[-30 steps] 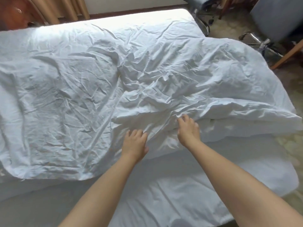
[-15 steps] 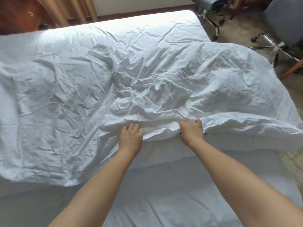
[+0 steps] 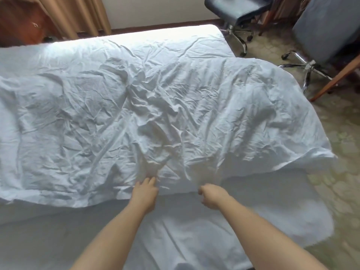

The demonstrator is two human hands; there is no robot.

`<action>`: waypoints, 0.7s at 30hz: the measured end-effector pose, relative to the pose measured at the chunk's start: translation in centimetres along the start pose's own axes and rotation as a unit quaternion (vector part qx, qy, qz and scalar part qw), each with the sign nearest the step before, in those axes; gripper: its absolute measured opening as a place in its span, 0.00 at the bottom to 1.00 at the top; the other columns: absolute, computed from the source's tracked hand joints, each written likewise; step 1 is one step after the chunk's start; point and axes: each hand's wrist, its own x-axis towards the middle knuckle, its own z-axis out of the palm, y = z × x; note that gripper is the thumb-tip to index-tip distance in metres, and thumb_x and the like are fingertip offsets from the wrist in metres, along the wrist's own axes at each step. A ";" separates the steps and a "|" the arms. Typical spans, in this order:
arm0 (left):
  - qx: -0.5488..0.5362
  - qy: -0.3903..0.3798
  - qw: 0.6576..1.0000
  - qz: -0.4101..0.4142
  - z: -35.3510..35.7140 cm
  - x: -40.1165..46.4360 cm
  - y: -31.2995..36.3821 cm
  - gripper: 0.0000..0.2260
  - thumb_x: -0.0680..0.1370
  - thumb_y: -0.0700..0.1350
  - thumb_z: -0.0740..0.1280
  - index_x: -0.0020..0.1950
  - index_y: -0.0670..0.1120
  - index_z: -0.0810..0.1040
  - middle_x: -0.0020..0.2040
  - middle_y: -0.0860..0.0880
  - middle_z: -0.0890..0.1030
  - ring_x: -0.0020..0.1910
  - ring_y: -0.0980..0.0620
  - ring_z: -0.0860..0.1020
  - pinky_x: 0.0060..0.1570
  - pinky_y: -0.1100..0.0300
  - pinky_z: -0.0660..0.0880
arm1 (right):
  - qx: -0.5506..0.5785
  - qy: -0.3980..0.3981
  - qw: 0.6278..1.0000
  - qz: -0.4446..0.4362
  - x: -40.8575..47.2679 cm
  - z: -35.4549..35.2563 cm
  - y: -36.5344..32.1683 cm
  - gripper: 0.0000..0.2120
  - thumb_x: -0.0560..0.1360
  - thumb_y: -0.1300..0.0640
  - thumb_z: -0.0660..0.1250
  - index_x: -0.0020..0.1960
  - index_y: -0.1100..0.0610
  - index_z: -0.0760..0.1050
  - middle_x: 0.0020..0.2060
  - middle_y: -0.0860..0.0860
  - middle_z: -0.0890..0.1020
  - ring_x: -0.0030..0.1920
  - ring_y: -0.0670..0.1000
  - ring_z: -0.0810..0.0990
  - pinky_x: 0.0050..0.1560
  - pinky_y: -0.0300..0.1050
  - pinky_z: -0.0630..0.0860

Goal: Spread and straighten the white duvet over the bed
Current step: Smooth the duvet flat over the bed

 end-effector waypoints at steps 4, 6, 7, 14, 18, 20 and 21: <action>-0.020 0.037 0.999 -0.009 -2.0 -0.7 -0.9 0.18 0.76 0.40 0.60 0.67 0.47 0.71 0.75 0.44 0.58 0.72 0.45 0.60 0.68 0.50 0.61 | 0.063 0.094 0.994 0.009 -0.3 -2.4 -0.7 0.17 0.79 0.56 0.57 0.67 0.55 0.70 0.66 0.56 0.72 0.65 0.57 0.72 0.62 0.49 0.70; -0.011 0.045 0.999 -0.015 -2.2 -1.8 -1.1 0.18 0.76 0.40 0.60 0.66 0.47 0.71 0.73 0.44 0.61 0.71 0.45 0.62 0.67 0.50 0.62 | 0.061 0.095 0.994 0.001 -0.9 -2.8 -1.6 0.17 0.79 0.55 0.57 0.68 0.54 0.68 0.67 0.55 0.71 0.65 0.57 0.72 0.62 0.48 0.70; -0.012 0.045 0.999 -0.021 -2.2 -2.4 -1.4 0.18 0.76 0.40 0.60 0.66 0.47 0.72 0.72 0.45 0.63 0.70 0.45 0.63 0.66 0.50 0.63 | 0.058 0.093 0.994 -0.003 -1.3 -2.9 -2.2 0.18 0.79 0.55 0.57 0.69 0.54 0.67 0.68 0.55 0.71 0.66 0.57 0.71 0.62 0.48 0.69; -0.058 0.048 0.994 -0.079 -2.1 -8.8 -5.5 0.18 0.76 0.42 0.61 0.67 0.51 0.71 0.64 0.48 0.70 0.66 0.48 0.68 0.62 0.52 0.66 | 0.046 0.109 0.993 -0.027 -5.0 -4.6 -8.2 0.21 0.80 0.56 0.55 0.73 0.51 0.62 0.68 0.56 0.70 0.66 0.57 0.71 0.60 0.47 0.69; -0.061 0.061 0.989 -0.120 -1.9 -13.8 -9.3 0.18 0.77 0.42 0.60 0.67 0.49 0.69 0.64 0.47 0.71 0.65 0.46 0.69 0.61 0.51 0.67 | 0.034 0.135 0.989 -0.059 -7.1 -5.3 -14.2 0.22 0.80 0.55 0.56 0.73 0.50 0.61 0.67 0.55 0.72 0.65 0.57 0.72 0.59 0.46 0.69; -0.069 0.066 0.985 -0.144 -1.2 -16.5 -11.6 0.18 0.78 0.44 0.61 0.68 0.50 0.69 0.64 0.47 0.70 0.65 0.46 0.69 0.61 0.50 0.68 | 0.025 0.149 0.985 -0.080 -8.3 -5.3 -17.7 0.23 0.79 0.54 0.57 0.73 0.49 0.61 0.68 0.54 0.71 0.66 0.57 0.72 0.61 0.47 0.70; -0.077 0.072 0.982 -0.154 -0.7 -17.9 -12.8 0.18 0.78 0.45 0.62 0.69 0.50 0.68 0.65 0.47 0.70 0.66 0.46 0.69 0.62 0.50 0.67 | 0.019 0.156 0.984 -0.088 -8.9 -5.2 -19.6 0.23 0.79 0.54 0.57 0.73 0.49 0.61 0.68 0.55 0.71 0.66 0.57 0.71 0.62 0.48 0.70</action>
